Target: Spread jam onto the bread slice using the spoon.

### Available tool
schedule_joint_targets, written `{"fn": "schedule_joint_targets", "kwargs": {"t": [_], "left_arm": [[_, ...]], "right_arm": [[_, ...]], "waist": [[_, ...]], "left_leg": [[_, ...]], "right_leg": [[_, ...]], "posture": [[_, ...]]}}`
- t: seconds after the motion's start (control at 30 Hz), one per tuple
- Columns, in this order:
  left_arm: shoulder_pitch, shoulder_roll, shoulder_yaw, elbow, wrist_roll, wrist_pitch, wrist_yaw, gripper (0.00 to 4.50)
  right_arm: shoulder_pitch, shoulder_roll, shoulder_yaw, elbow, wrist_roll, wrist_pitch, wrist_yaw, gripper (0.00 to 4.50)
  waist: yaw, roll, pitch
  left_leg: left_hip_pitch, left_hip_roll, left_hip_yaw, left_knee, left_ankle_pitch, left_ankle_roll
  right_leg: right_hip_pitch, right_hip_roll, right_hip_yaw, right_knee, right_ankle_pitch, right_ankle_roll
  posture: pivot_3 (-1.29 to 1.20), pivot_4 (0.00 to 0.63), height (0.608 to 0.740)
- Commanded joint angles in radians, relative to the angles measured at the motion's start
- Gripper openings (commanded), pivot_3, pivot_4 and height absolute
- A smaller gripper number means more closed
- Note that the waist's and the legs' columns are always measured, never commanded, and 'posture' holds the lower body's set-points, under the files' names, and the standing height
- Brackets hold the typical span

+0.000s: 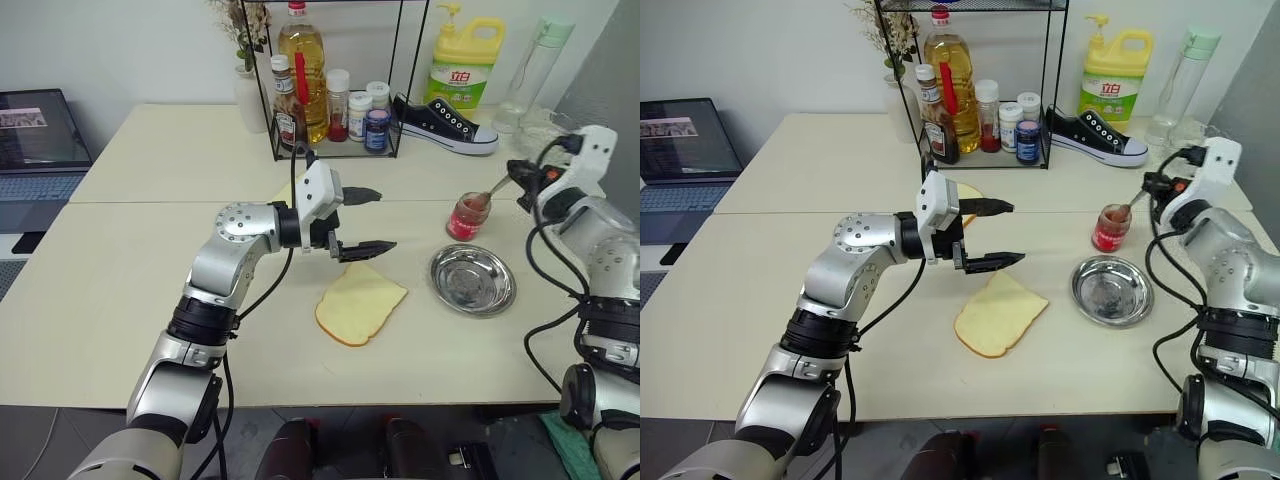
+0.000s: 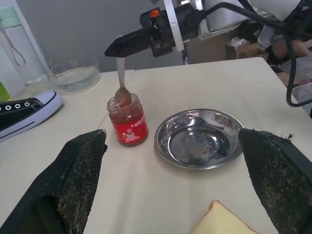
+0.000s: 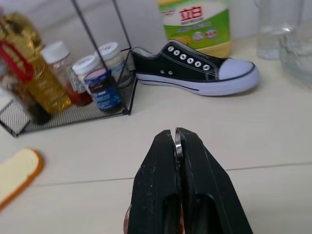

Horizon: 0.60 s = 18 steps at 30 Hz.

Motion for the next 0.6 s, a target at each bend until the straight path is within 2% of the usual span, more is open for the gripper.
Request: {"fn": "schedule_joint_targets", "kwargs": {"t": [0.03, 0.2, 0.6], "left_arm": [[-0.017, 0.006, 0.024, -0.03, -0.018, -0.009, 0.002, 4.5], [-0.012, 0.005, 0.024, -0.036, -0.018, -0.006, 0.006, 4.5], [-0.011, 0.004, 0.025, -0.039, -0.021, -0.003, 0.005, 4.5]], "right_arm": [[0.01, -0.037, 0.062, -0.082, -0.074, -0.055, 0.065, 0.05], [0.037, -0.048, 0.115, -0.102, -0.144, -0.088, 0.116, 0.05], [0.047, 0.031, 0.036, -0.052, -0.125, -0.048, 0.093, 0.05]], "waist": [[0.001, 0.0, 0.0], [0.001, 0.0, 0.0], [0.001, 0.0, 0.0]], "left_leg": [[0.0, 0.0, 0.0, 0.0, 0.0, 0.0], [0.0, 0.0, 0.0, 0.0, 0.0, 0.0], [0.0, 0.0, 0.0, 0.0, 0.0, 0.0]], "right_leg": [[0.0, 0.0, 0.0, 0.0, 0.0, 0.0], [0.0, 0.0, 0.0, 0.0, 0.0, 0.0], [0.0, 0.0, 0.0, 0.0, 0.0, 0.0]], "posture": [[0.0, 0.15, 0.74], [0.0, 0.15, 0.74], [0.0, 0.15, 0.74]]}}
